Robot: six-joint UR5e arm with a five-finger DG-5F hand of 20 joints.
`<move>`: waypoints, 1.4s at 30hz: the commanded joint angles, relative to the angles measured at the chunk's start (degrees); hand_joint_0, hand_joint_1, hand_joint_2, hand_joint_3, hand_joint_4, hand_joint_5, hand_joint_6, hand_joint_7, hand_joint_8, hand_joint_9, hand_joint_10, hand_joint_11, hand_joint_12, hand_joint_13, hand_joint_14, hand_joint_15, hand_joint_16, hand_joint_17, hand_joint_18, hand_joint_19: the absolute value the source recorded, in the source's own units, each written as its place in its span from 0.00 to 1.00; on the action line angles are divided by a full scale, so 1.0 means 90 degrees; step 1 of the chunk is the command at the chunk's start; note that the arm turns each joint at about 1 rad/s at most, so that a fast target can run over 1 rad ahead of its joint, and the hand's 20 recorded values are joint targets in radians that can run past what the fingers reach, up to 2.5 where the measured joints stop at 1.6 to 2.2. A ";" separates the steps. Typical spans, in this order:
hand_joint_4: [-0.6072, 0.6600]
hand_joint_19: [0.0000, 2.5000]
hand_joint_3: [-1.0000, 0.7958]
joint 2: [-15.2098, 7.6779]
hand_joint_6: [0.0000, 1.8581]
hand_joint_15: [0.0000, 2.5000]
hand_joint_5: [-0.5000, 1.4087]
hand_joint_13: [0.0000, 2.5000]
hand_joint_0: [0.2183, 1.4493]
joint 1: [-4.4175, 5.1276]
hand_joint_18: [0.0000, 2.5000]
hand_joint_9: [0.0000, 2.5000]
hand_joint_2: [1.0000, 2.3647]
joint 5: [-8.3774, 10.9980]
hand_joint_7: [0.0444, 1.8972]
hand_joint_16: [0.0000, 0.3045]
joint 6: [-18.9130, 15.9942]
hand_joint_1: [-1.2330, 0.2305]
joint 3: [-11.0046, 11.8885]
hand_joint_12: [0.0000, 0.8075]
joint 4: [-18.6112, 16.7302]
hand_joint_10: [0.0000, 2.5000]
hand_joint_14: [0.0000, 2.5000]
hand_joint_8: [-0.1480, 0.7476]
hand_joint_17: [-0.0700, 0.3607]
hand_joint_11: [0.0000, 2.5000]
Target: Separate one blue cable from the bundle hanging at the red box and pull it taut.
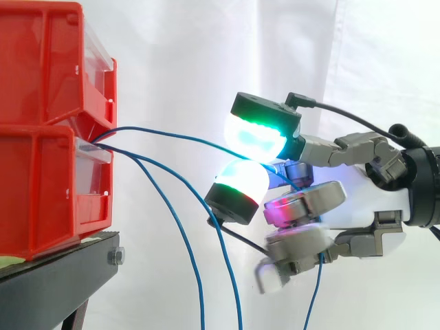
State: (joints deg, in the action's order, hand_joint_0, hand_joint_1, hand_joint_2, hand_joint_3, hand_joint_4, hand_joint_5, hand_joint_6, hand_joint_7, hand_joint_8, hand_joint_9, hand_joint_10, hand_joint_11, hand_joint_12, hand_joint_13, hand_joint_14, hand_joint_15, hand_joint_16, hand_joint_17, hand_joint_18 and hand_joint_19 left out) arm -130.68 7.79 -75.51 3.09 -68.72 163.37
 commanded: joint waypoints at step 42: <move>0.48 0.82 0.41 -0.0011 0.51 0.51 0.15 0.31 0.48 0.0013 0.50 0.35 0.01 0.0138 0.76 0.06 0.0242 0.32 -0.0206 0.38 0.0041 0.83 1.00 0.47 0.26 0.45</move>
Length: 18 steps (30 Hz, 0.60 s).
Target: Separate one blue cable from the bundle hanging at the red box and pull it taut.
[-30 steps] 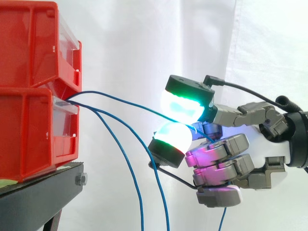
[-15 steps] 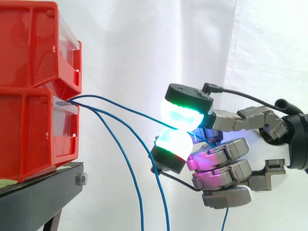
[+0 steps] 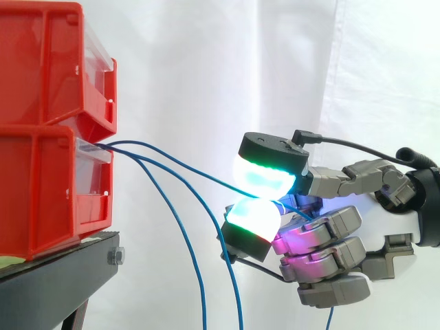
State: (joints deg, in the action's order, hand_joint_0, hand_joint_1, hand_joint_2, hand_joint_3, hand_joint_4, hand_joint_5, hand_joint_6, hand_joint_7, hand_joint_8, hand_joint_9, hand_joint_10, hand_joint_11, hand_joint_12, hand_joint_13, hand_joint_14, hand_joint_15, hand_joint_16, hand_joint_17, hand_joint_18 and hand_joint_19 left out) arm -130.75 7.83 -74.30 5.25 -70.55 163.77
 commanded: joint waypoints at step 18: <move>0.48 0.82 0.42 -0.0003 0.51 0.52 0.15 0.33 0.48 -0.0001 0.51 0.36 0.01 0.0004 0.77 0.06 -0.0007 0.32 -0.0003 0.40 0.0006 0.82 1.00 0.47 0.26 0.45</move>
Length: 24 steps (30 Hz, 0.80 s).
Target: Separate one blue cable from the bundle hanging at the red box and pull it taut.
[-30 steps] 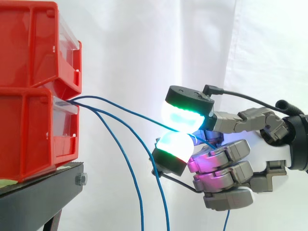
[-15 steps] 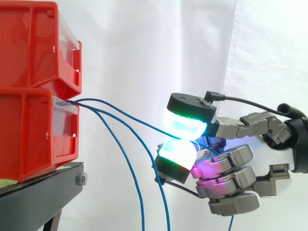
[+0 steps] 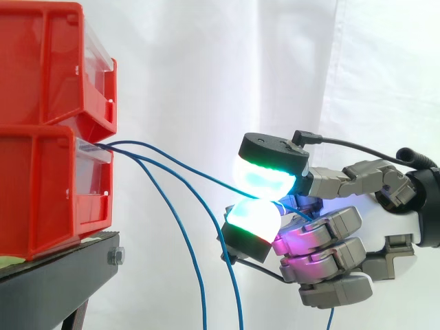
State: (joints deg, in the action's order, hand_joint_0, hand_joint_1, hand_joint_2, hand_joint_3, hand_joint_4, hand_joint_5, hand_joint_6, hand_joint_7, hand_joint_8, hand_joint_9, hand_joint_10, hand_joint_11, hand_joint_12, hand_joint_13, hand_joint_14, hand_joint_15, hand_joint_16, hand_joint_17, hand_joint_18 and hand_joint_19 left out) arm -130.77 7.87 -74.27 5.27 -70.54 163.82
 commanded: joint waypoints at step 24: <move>0.48 0.82 0.42 0.0008 0.51 0.52 0.15 0.33 0.48 -0.0005 0.52 0.36 0.01 0.0000 0.77 0.06 0.0001 0.31 0.0005 0.40 0.0000 0.81 1.00 0.48 0.26 0.46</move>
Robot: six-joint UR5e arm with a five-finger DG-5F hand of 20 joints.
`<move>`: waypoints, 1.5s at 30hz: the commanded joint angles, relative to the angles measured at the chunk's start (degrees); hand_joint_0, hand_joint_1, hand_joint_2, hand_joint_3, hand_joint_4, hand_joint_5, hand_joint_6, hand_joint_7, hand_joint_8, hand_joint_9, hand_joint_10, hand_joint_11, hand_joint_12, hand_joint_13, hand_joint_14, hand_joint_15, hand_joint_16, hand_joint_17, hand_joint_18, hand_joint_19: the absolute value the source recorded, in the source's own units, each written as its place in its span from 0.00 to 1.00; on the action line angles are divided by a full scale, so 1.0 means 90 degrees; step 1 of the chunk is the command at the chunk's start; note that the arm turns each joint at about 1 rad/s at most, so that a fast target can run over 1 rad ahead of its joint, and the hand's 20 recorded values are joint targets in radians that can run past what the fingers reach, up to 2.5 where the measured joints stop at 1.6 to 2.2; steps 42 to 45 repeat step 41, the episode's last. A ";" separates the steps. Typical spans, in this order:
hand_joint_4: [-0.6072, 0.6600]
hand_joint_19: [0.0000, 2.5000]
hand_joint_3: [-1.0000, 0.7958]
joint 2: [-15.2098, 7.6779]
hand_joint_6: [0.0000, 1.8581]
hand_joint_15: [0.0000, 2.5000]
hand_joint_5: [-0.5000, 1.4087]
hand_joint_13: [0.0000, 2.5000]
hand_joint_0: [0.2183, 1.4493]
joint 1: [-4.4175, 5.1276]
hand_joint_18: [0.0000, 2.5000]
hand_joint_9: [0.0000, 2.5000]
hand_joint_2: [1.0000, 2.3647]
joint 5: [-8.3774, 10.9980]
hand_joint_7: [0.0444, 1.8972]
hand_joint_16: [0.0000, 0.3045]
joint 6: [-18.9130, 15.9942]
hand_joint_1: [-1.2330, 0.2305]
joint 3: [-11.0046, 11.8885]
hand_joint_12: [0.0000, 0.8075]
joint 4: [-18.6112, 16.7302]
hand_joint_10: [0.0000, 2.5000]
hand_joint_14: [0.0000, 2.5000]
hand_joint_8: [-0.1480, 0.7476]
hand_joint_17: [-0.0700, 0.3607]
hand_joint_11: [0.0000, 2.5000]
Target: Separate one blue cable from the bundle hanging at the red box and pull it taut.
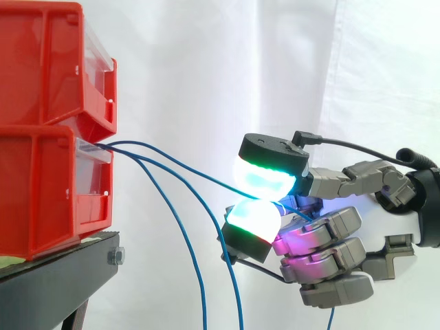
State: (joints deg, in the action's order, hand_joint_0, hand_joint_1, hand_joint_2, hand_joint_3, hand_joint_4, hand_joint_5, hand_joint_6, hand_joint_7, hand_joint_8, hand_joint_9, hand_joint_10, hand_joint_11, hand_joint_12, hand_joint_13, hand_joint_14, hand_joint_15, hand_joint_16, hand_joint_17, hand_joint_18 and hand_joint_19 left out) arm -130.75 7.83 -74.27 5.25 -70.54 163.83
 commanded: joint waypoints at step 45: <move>0.48 0.82 0.42 -0.0003 0.51 0.53 0.15 0.34 0.48 -0.0001 0.52 0.37 0.01 0.0000 0.77 0.07 0.0003 0.31 -0.0003 0.41 0.0000 0.81 1.00 0.48 0.27 0.46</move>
